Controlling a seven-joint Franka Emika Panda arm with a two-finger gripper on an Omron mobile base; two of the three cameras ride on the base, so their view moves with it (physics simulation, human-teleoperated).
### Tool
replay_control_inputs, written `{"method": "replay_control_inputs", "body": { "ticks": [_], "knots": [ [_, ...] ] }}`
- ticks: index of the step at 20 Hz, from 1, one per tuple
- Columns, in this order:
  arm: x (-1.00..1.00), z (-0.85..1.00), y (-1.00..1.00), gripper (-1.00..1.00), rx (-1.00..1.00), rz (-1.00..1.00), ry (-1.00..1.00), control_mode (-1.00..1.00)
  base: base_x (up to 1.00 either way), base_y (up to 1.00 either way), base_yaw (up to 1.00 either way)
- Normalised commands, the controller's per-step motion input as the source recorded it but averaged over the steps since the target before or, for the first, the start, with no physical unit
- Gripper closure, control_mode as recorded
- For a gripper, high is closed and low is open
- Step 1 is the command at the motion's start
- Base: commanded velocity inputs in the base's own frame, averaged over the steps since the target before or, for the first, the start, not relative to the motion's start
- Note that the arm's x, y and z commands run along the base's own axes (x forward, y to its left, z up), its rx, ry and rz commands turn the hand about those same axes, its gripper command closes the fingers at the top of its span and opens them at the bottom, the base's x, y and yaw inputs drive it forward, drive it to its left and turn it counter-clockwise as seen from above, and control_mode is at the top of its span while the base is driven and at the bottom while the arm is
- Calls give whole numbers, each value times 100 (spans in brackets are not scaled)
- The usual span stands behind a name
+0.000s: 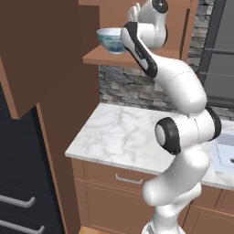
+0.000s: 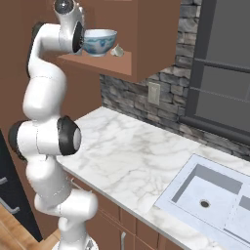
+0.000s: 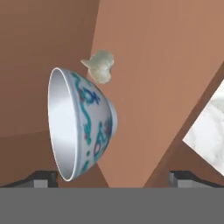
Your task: Pick the mug and place it in the sink. Pick the bowl and place it in the open cabinet and then close the cabinet.
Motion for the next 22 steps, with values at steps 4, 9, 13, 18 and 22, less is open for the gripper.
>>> {"method": "replay_control_inputs", "body": {
  "ticks": [4,9,13,18,22],
  "knots": [
    [-95,13,0,-100,0,0,-24,-100,0,0,0],
    [-100,-4,2,-100,0,-2,-27,-100,0,0,0],
    [-100,19,14,-100,-16,0,-65,-100,0,0,0],
    [-93,5,10,-100,-5,0,-32,-100,0,0,0],
    [-99,1,0,-100,0,-1,-15,-100,0,0,0]
  ]
}}
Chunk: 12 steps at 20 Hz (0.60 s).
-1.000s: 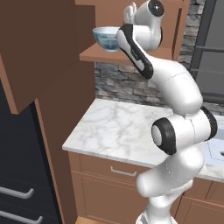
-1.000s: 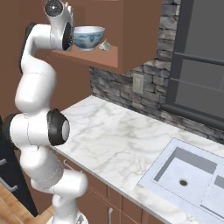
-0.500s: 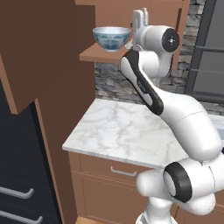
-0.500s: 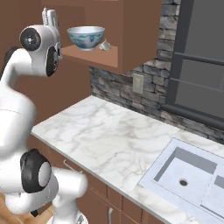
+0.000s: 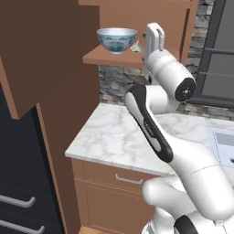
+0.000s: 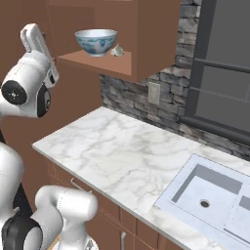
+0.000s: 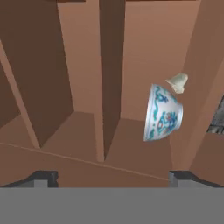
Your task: Pick the mug and place it in the sink. Pick the bowl and place it in the open cabinet and then close the cabinet.
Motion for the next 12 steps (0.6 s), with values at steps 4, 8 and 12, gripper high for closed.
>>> {"method": "replay_control_inputs", "body": {
  "ticks": [4,8,12],
  "knots": [
    [-99,11,1,-100,0,-4,-24,-100,0,0,0],
    [-87,10,14,-100,0,-2,-19,-100,0,0,0],
    [-56,0,32,-100,2,-1,-2,-100,0,0,0]
  ]
}}
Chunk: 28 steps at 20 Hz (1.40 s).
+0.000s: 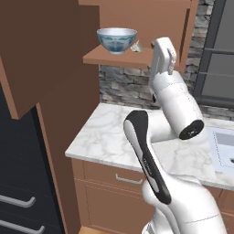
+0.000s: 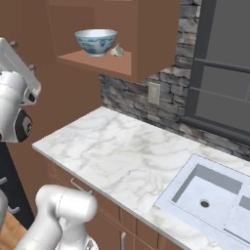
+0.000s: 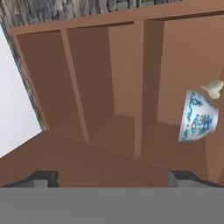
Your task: Pick the mug and place it in the sink. Pick the bowl and place it in the open cabinet and then close the cabinet.
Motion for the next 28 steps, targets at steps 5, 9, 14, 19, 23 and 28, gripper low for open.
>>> {"method": "replay_control_inputs", "body": {
  "ticks": [5,9,14,19,23,28],
  "knots": [
    [-35,-10,44,-100,18,-1,0,-100,0,0,0],
    [-64,0,47,-100,11,-11,-4,-100,0,0,0],
    [-63,0,31,-100,9,-12,0,-100,0,0,0],
    [-63,0,23,-100,11,-12,0,-100,0,0,0],
    [-51,-2,32,-100,19,-6,-3,-100,0,0,0],
    [-35,-22,33,-100,25,-5,0,-100,0,0,0]
  ]
}}
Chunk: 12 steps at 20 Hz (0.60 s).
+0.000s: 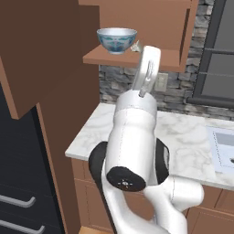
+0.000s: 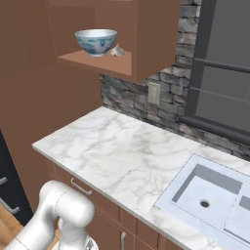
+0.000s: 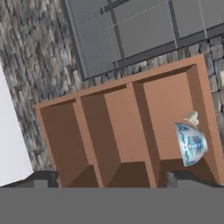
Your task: Pick the mug and place it in the sink. Pick the bowl and place it in the open cabinet and then close the cabinet.
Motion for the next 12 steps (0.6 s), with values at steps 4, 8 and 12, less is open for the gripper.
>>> {"method": "replay_control_inputs", "body": {
  "ticks": [4,8,12],
  "knots": [
    [-17,-38,38,-100,26,-1,0,-100,0,0,0],
    [-3,-49,53,-100,19,0,0,-100,0,0,0],
    [1,-47,68,-100,15,0,0,-100,0,0,0]
  ]
}}
